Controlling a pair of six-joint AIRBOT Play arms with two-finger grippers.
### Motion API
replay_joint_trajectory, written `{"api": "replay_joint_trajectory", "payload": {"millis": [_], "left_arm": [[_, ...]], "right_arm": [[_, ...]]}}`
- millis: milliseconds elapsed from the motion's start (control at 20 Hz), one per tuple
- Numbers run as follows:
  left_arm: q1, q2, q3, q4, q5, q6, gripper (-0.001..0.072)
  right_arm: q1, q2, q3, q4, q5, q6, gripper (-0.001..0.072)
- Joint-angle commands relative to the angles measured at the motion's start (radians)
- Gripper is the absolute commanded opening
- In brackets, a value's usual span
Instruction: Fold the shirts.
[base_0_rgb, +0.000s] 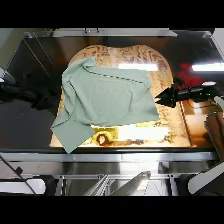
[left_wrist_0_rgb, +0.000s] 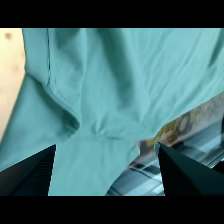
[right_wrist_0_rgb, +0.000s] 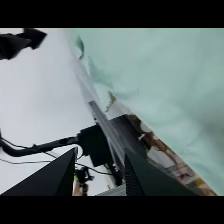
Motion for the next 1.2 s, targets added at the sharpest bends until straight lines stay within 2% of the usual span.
{"api": "replay_joint_trajectory", "payload": {"millis": [0,150,300,500,550,600,650,800,900,1150], "left_arm": [[-0.047,0.09,-0.245,0.042,0.129,0.02,0.0693],[-0.108,0.066,-0.256,0.031,0.246,0.018,0.0692],[-0.154,-0.028,-0.187,0.039,0.262,0.018,0.0692],[-0.143,-0.116,-0.067,0.034,0.262,0.017,0.0691],[-0.139,-0.118,-0.042,0.031,0.266,0.017,0.065],[-0.139,-0.117,-0.025,0.032,0.272,0.018,0.0482],[-0.141,-0.117,-0.01,0.031,0.284,0.025,0.0357],[-0.17,-0.117,-0.003,0.034,0.32,0.027,0.0359],[-0.174,-0.117,-0.003,0.034,0.297,0.026,0.0515],[-0.175,-0.119,-0.003,0.031,0.342,0.025,0.0525]], "right_arm": [[0.003,0.012,-0.183,0.143,0.031,-0.136,0.0344],[0.002,0.012,-0.19,0.146,-0.021,-0.157,0.0345],[0.002,0.012,-0.19,0.167,-0.041,-0.164,0.0345],[0.002,0.012,-0.19,0.186,-0.033,-0.174,0.0345],[0.002,0.012,-0.19,0.187,-0.034,-0.174,0.0345],[0.002,0.012,-0.19,0.187,-0.035,-0.174,0.0345],[0.002,0.012,-0.19,0.187,-0.044,-0.174,0.0345],[0.002,0.012,-0.19,0.187,-0.072,-0.173,0.0345],[0.002,0.012,-0.19,0.187,-0.071,-0.173,0.0346],[0.002,0.012,-0.19,0.195,-0.071,-0.173,0.0345]]}}
